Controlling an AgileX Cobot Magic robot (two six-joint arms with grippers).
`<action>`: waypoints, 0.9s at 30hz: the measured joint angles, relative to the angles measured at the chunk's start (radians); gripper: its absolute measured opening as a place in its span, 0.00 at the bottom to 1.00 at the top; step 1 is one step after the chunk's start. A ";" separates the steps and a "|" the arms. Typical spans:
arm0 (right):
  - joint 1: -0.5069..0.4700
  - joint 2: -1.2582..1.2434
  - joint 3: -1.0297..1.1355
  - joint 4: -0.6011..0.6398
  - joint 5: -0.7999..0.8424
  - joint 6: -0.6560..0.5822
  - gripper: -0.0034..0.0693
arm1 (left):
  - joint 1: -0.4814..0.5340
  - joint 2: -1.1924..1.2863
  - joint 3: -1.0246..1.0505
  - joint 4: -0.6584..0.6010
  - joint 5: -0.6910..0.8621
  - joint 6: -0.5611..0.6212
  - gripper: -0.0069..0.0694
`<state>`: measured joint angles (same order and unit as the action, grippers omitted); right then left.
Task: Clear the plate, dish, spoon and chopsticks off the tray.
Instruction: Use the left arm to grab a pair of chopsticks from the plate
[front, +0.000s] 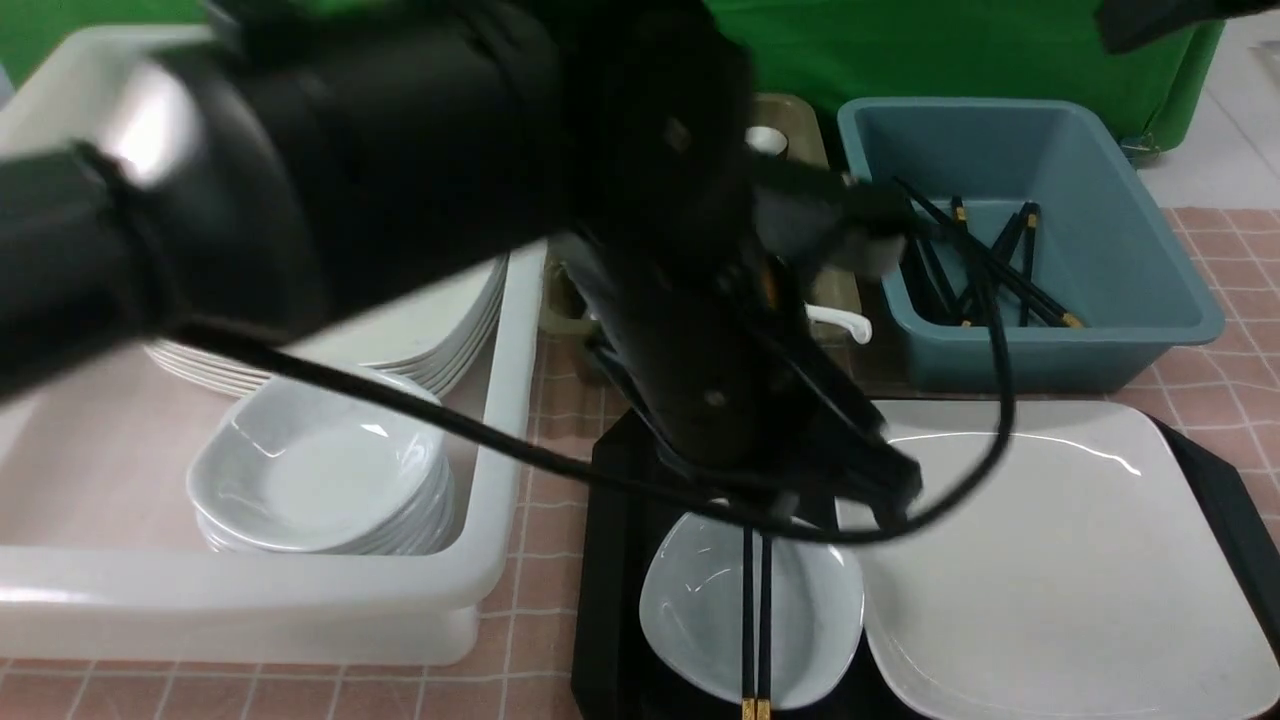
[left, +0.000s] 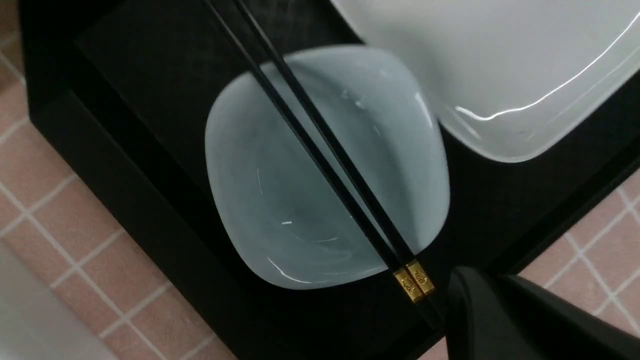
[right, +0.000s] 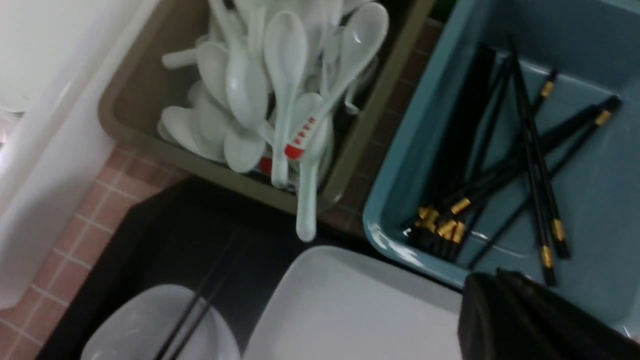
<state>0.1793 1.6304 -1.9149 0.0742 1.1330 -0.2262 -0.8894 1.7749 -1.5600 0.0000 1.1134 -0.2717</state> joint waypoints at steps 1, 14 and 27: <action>0.000 -0.021 0.026 -0.004 0.000 0.005 0.14 | -0.017 0.016 0.000 0.019 0.003 -0.032 0.19; -0.001 -0.302 0.481 -0.011 -0.079 0.003 0.20 | -0.051 0.204 0.000 0.075 -0.037 -0.201 0.69; -0.001 -0.325 0.518 -0.010 -0.127 -0.025 0.25 | 0.004 0.261 0.000 0.068 -0.103 -0.263 0.66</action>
<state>0.1780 1.3051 -1.3967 0.0638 1.0059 -0.2512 -0.8856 2.0360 -1.5600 0.0683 1.0105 -0.5343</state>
